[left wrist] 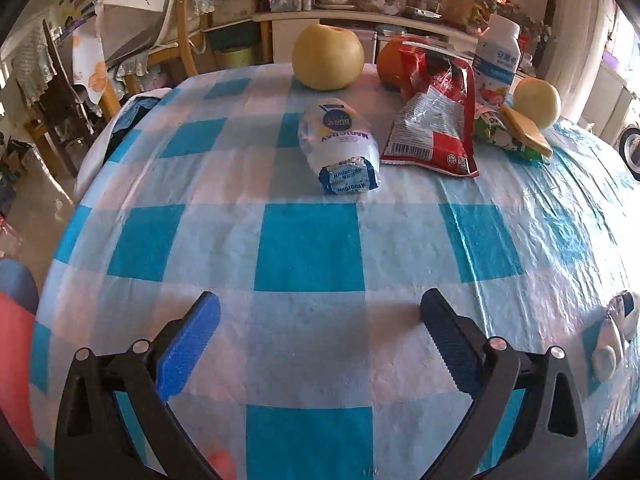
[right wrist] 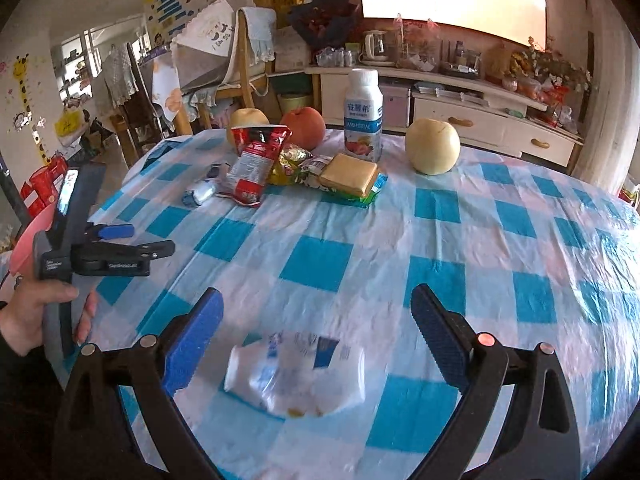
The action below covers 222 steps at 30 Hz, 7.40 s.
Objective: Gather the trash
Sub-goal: 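Move both tools back over the table, then grasp the MAGICDAY bread bag with the left gripper while the right gripper grasps the clear plastic bag, then carry both bags over the pink bucket with both grippers, then open the left gripper to drop the bread bag into the bucket while the right gripper holds its bag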
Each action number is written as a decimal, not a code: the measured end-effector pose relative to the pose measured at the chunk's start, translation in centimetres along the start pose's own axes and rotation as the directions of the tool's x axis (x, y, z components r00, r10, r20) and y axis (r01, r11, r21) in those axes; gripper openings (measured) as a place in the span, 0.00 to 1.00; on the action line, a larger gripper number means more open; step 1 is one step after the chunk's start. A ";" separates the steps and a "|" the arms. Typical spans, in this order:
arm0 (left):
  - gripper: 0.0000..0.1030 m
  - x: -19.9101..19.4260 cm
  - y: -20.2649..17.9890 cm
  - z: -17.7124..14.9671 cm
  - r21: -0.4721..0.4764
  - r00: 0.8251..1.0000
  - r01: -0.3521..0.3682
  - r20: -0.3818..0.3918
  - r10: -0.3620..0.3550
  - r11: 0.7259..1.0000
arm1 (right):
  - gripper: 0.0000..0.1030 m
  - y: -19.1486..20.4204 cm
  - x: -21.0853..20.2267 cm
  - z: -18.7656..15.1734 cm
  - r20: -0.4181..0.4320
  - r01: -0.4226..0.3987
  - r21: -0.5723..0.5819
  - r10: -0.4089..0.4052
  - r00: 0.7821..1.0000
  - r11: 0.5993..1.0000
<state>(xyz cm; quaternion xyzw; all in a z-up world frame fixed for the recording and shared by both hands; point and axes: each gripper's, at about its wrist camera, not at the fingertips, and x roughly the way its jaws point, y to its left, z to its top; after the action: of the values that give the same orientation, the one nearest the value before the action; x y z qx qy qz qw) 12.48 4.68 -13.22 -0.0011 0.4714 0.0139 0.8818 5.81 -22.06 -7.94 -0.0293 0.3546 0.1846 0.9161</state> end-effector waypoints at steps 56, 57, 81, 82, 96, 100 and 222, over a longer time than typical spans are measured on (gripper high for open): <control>0.57 1.8 -1.5 7.3 0.052 0.996 0.027 0.085 -0.032 0.998 | 0.92 -1.8 2.5 0.0 -0.104 -0.054 0.047 0.059 0.993 0.997; 0.57 1.5 -1.5 7.1 0.052 0.995 0.030 0.088 -0.035 0.998 | 0.92 -1.9 2.4 -0.5 -0.112 -0.058 0.070 0.066 0.991 0.996; 0.57 -4.1 0.3 4.6 0.053 0.987 0.066 0.145 -0.073 0.996 | 0.96 3.9 3.2 -4.7 -0.178 0.085 0.068 -0.072 0.981 0.994; 0.57 -4.1 0.2 4.6 0.054 0.987 0.067 0.145 -0.074 0.996 | 0.96 4.3 3.5 -5.0 -0.188 0.102 0.061 -0.089 0.978 0.993; 0.58 -4.6 0.1 4.6 0.062 0.984 0.079 0.154 -0.088 0.995 | 0.96 4.7 3.6 -4.6 -0.159 0.081 0.091 -0.066 0.985 0.992; 0.58 -4.9 0.2 4.6 0.054 0.983 0.084 0.159 -0.092 0.995 | 0.96 5.6 2.7 -3.9 -0.119 0.077 0.052 -0.070 0.990 0.996; 0.77 -19.7 42.0 -11.3 -0.519 0.927 -0.260 0.102 0.360 0.815 | 0.96 55.5 12.7 14.3 -0.166 -0.455 -0.416 0.426 0.889 0.788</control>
<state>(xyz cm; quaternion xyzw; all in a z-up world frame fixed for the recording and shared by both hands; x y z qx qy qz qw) -8.92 46.08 -2.62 -0.1491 0.3568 0.2786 0.8791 3.62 36.22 -1.34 -0.1595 0.3287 0.4678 0.8048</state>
